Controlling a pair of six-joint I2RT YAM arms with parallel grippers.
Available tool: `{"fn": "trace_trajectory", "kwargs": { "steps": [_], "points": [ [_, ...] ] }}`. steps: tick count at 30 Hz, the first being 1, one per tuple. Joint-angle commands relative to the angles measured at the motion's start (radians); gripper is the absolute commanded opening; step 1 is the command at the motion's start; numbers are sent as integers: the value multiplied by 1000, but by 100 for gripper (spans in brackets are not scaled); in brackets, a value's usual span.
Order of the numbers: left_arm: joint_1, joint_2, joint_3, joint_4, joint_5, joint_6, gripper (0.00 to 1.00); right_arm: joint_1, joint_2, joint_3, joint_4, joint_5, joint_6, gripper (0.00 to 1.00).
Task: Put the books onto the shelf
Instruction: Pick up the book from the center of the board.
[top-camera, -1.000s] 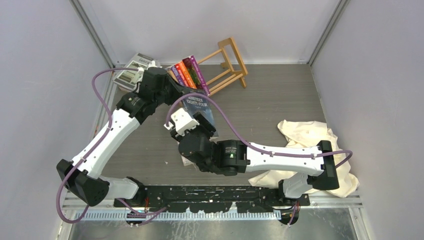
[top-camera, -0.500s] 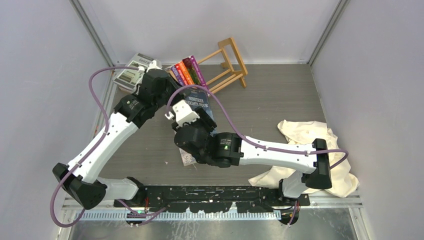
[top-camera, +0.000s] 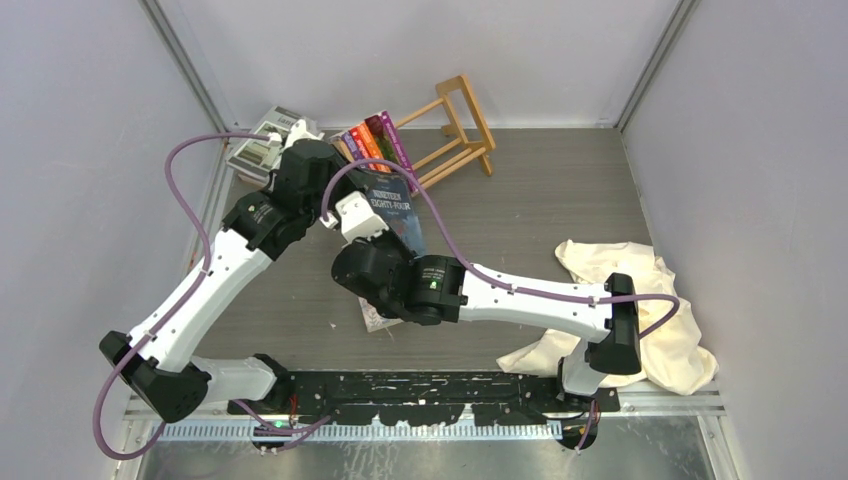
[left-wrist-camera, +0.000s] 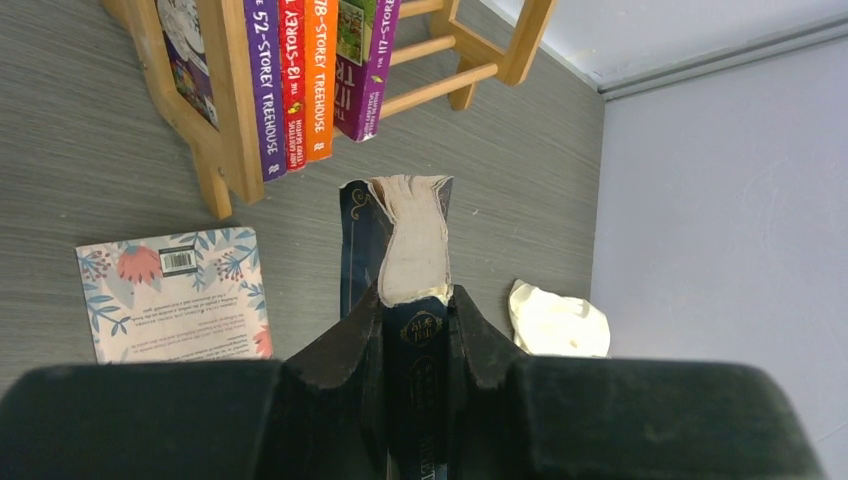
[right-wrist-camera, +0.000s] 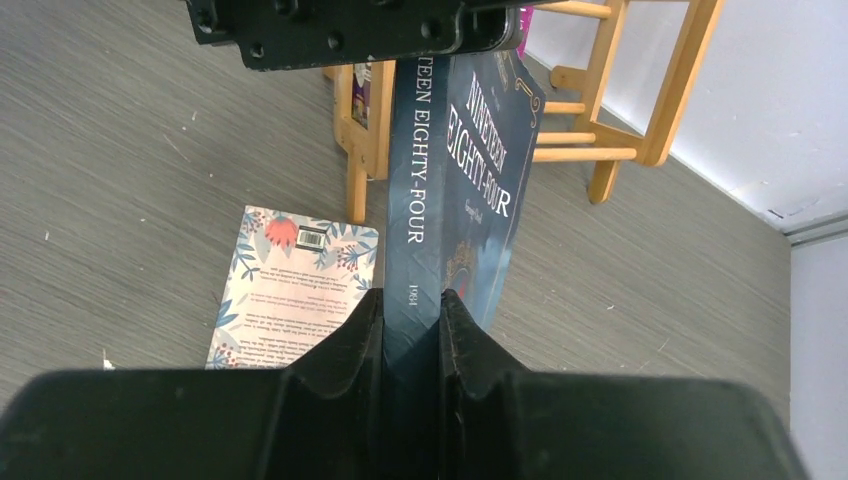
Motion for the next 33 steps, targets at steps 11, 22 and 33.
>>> {"fn": "trace_trajectory", "kwargs": {
  "steps": [11, 22, 33],
  "points": [
    [-16, -48, 77, 111, -34, 11, 0, -73, -33, 41, -63, -7, 65, 1],
    [-16, -47, 86, 112, -81, 12, 21, -96, -109, -19, -12, -36, 48, 1],
    [-15, -57, 104, 102, -133, 2, 36, -98, -173, -61, -25, -42, 51, 1]
  ]
}}
